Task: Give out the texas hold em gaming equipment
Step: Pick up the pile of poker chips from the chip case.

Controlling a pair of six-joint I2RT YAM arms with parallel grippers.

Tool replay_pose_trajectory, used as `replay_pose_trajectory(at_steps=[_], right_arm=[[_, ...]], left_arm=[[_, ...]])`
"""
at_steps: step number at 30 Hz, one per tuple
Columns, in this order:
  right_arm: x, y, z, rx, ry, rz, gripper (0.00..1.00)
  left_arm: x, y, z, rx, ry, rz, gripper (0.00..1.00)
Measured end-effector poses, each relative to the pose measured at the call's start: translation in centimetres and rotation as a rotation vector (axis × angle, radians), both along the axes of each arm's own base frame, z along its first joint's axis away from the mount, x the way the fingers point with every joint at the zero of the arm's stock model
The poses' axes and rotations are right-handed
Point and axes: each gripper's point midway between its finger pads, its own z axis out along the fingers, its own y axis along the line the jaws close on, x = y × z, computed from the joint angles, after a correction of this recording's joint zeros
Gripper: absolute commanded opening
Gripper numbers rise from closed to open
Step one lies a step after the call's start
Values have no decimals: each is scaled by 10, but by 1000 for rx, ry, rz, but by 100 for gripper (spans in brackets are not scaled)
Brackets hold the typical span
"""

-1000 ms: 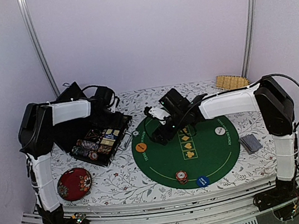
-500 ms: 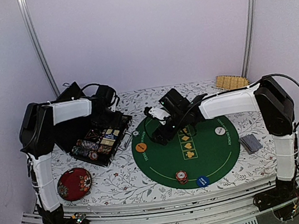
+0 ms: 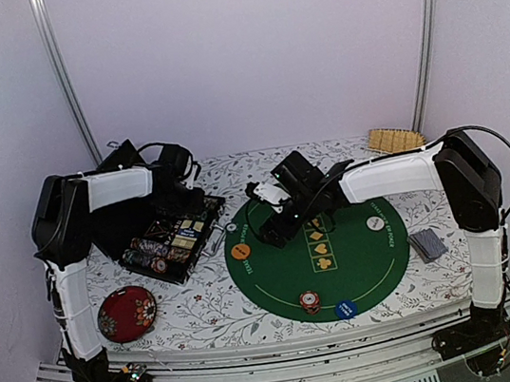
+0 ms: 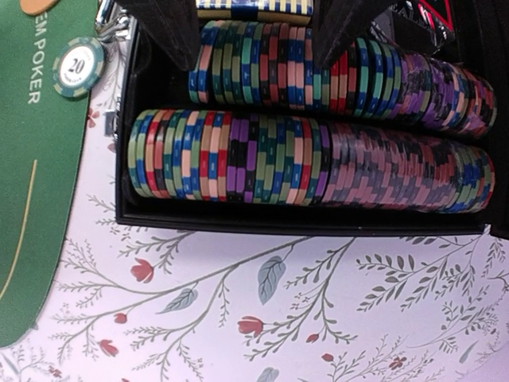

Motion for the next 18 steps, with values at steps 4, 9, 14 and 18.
replay_pose_trajectory(at_steps=[4, 9, 14, 18], right_arm=[[0, 0, 0, -1, 1, 0, 92], [0, 0, 0, -2, 2, 0, 92], [-1, -1, -1, -4, 4, 0, 92], [-1, -1, -1, -4, 4, 0, 92]], left_arm=[[-1, -2, -1, -8, 5, -11, 56], [-5, -13, -6, -45, 28, -53, 64], [-3, -12, -9, -36, 31, -57, 61], [-3, -11, -8, -8, 27, -49, 51]])
